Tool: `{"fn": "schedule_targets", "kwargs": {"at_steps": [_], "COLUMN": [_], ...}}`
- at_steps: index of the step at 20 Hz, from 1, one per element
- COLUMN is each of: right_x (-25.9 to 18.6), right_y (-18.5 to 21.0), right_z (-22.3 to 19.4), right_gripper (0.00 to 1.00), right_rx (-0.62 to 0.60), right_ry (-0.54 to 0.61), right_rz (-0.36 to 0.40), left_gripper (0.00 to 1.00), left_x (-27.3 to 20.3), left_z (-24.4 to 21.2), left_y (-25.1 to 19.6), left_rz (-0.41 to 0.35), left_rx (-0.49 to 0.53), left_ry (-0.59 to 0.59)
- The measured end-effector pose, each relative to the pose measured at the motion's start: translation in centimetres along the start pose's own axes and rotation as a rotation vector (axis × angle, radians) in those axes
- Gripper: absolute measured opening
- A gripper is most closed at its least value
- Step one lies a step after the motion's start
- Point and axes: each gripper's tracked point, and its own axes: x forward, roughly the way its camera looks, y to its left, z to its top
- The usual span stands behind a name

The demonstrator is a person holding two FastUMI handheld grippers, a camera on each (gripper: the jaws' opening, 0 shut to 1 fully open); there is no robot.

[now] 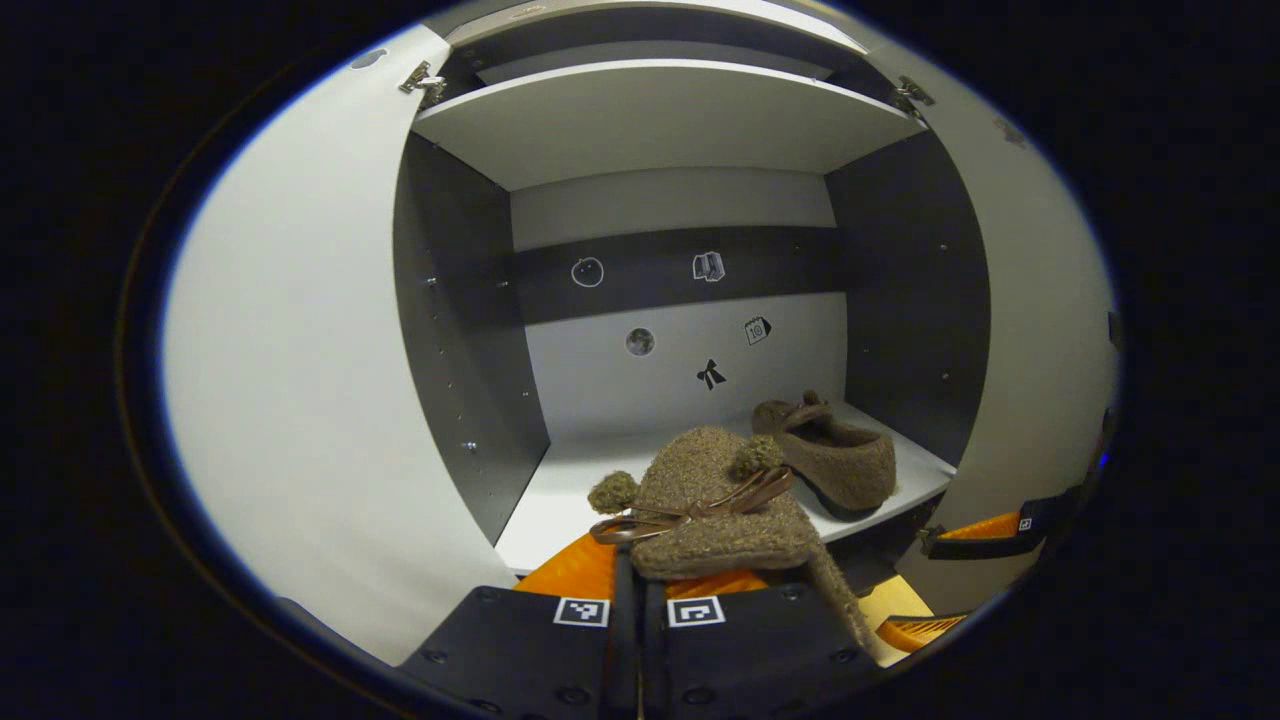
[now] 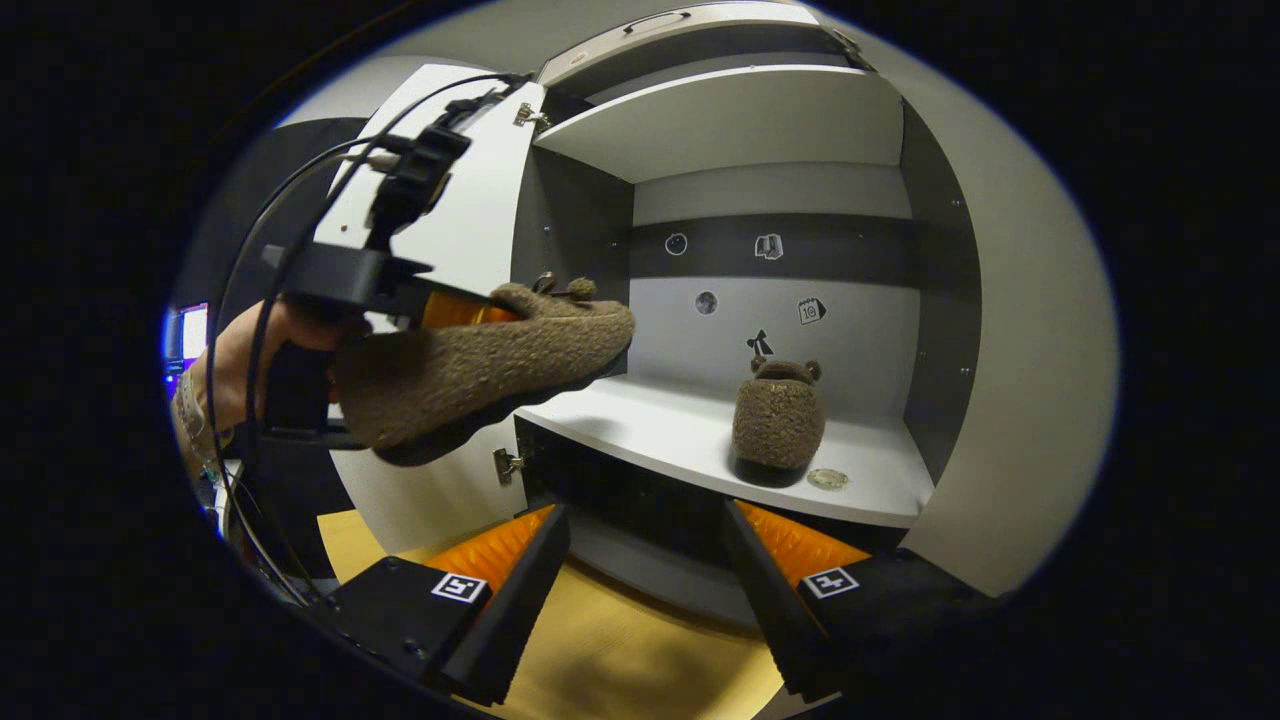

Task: Grab one shoe with the right hand and put it into the shoe cabinet, grab the other shoe with the left hand and put it into the shoe cabinet; then close the right door with the right hand and the left door with the left hand.

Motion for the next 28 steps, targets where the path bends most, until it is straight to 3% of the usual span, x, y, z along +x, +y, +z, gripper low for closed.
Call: {"fn": "schedule_targets", "kwargs": {"at_steps": [8,19,24,26,28], "right_x": [0.8,2.6,3.0,3.3,3.5], "right_y": [1.7,1.0,1.0,1.0,1.3], "right_z": [0.8,0.0,-0.2,-0.1,0.1], "right_gripper": [0.98,0.98,0.98,0.98,0.98], "right_rx": [-0.02,-0.001,0.014,0.013,0.013], "right_ry": [-0.027,0.028,0.053,0.059,0.056], "right_rz": [0.075,0.093,0.096,0.096,0.097], "left_gripper": [0.07,0.08,0.18,0.17,0.31], "left_x": [8.9,19.8,21.4,21.4,21.3], "left_z": [2.5,1.4,0.8,0.5,0.3], "left_y": [0.9,0.3,0.7,0.7,0.9], "left_rz": [-0.019,-0.06,-0.042,-0.053,-0.05], "left_rx": [-0.04,-0.041,0.003,0.032,0.076], "left_ry": [0.006,0.073,0.102,0.126,0.151]}}
